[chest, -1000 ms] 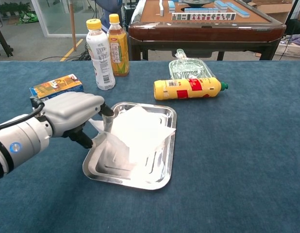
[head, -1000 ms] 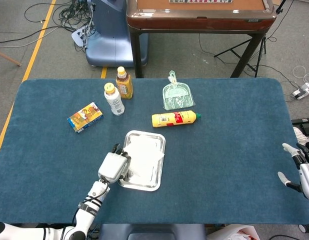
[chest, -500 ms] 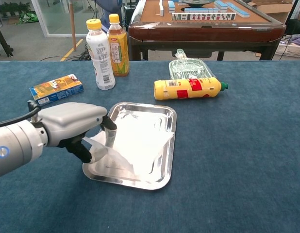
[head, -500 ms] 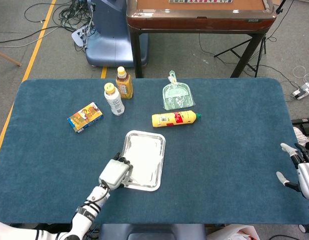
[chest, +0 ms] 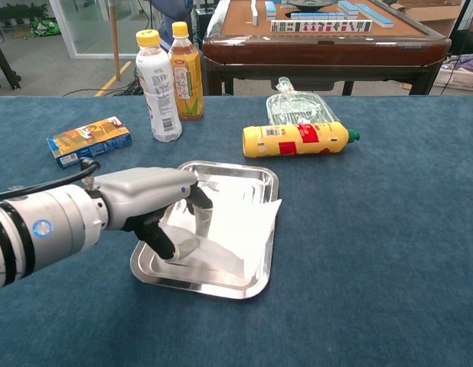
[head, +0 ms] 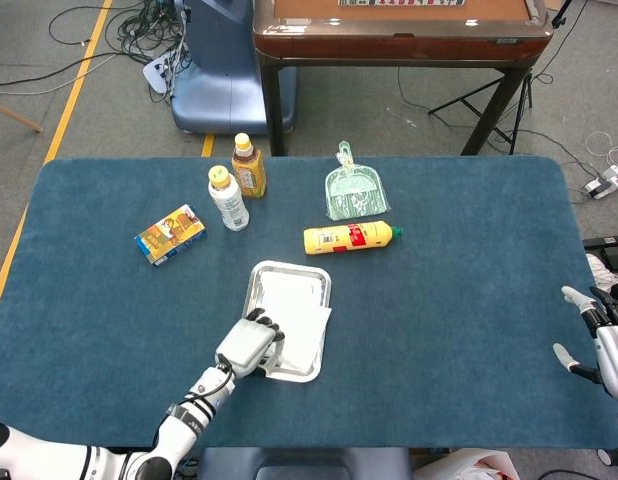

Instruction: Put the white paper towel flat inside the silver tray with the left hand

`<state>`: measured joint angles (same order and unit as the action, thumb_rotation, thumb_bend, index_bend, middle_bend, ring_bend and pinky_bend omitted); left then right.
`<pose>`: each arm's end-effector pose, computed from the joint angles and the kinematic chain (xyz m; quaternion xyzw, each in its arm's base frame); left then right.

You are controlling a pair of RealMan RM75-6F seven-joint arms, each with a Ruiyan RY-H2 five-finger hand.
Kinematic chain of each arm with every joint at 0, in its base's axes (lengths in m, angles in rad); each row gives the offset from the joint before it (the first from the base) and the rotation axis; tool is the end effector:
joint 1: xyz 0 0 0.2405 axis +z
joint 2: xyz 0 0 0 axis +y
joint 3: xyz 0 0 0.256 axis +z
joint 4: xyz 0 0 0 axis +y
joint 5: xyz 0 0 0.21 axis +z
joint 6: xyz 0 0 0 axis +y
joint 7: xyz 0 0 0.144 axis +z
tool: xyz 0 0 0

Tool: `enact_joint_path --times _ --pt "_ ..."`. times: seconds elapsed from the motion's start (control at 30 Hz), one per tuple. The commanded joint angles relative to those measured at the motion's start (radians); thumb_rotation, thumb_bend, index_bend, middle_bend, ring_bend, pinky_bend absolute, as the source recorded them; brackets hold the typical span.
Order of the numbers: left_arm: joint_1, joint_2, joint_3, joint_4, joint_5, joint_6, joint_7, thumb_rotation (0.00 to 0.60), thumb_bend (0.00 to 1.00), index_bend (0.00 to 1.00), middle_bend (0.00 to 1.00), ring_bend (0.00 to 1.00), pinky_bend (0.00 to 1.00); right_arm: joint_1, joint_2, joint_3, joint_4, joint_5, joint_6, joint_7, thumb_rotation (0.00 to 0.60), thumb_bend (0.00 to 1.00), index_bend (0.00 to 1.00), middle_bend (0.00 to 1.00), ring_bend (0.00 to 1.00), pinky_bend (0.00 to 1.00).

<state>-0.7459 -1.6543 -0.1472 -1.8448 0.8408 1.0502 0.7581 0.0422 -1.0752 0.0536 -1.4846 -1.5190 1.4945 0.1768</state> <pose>-0.0816 0.2594 -0.0571 -0.7793 -0.4198 -0.3224 0.3355 -0.3422 -0.1695 0.1887 0.5827 -0.3932 0.3875 0.5964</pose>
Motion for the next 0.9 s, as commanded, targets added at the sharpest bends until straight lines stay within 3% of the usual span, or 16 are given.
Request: enact_joint_path --times 0.03,0.43,0.57,0.9 --pt "-0.012 -0.007 -0.002 0.01 -0.005 -0.001 -0.007 0.6 0.41 0.56 0.39 0.25 0.09 0.0 0.0 0.0 0.0 0.001 0.0 0.0 0.6 0.26 0.17 0.26 0.1 0.18" --pt "-0.055 -0.033 -0.006 0.049 -0.036 0.015 -0.016 0.6 0.4 0.53 0.39 0.25 0.09 0.0 0.002 0.0 0.0 0.001 0.001 0.002 0.6 0.26 0.17 0.26 0.1 0.18" --pt "-0.057 -0.02 0.004 0.026 -0.032 0.031 -0.015 0.6 0.35 0.43 0.36 0.24 0.09 -0.001 0.002 0.0 0.0 0.003 0.001 0.003 0.6 0.26 0.17 0.26 0.1 0.18" --pt "-0.076 -0.027 0.012 0.03 -0.042 0.038 -0.018 0.6 0.29 0.27 0.29 0.2 0.09 -0.005 0.0 -0.003 0.003 -0.001 0.007 0.008 0.6 0.26 0.17 0.26 0.1 0.18"
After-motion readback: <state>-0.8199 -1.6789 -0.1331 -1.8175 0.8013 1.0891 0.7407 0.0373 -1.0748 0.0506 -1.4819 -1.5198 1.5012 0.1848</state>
